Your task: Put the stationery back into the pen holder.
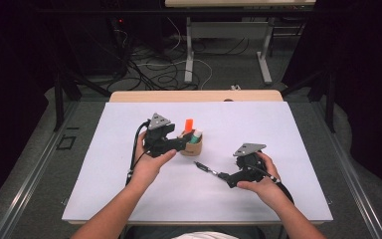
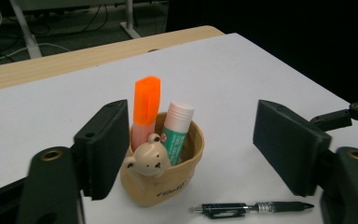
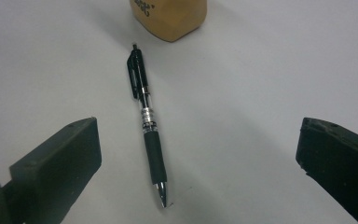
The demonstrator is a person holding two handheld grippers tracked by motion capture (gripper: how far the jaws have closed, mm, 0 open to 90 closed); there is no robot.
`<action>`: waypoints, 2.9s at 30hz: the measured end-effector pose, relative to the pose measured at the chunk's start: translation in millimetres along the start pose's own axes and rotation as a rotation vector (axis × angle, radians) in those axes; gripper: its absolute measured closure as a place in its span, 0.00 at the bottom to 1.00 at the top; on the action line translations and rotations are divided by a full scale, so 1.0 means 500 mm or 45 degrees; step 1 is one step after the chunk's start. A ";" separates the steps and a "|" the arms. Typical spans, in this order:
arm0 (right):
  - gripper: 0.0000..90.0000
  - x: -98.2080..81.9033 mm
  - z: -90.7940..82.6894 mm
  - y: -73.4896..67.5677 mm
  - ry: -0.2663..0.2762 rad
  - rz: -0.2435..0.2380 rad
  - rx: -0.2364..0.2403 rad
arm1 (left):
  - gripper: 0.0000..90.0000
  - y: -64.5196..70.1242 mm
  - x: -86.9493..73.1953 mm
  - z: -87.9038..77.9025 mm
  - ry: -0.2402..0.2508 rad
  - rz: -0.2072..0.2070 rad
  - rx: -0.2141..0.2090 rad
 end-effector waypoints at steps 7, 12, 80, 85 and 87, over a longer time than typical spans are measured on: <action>0.03 0.006 0.001 -0.005 -0.015 -0.020 0.027 | 0.18 -0.012 -0.017 -0.014 -0.023 -0.020 -0.015; 0.18 0.012 0.001 -0.009 -0.040 -0.085 0.066 | 0.10 -0.016 -0.027 -0.027 -0.017 -0.001 -0.017; 0.86 0.007 0.091 -0.015 -0.579 -0.089 0.253 | 0.00 -0.050 -0.124 -0.035 -0.219 0.040 -0.047; 0.88 0.008 0.088 -0.013 -0.601 -0.094 0.248 | 0.00 -0.050 -0.125 -0.034 -0.221 0.038 -0.046; 0.89 0.007 0.088 -0.014 -0.603 -0.100 0.238 | 0.00 -0.050 -0.125 -0.034 -0.223 0.039 -0.048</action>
Point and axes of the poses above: each handheld gripper's, and its own axes: z roughly forward along the jaws, x roughly out of its top, y roughly to its right, the point moved 2 cm from there along z, roughly forward along the jaws, and after that the axes turned 7 degrees about y, right-handed, at the moved point
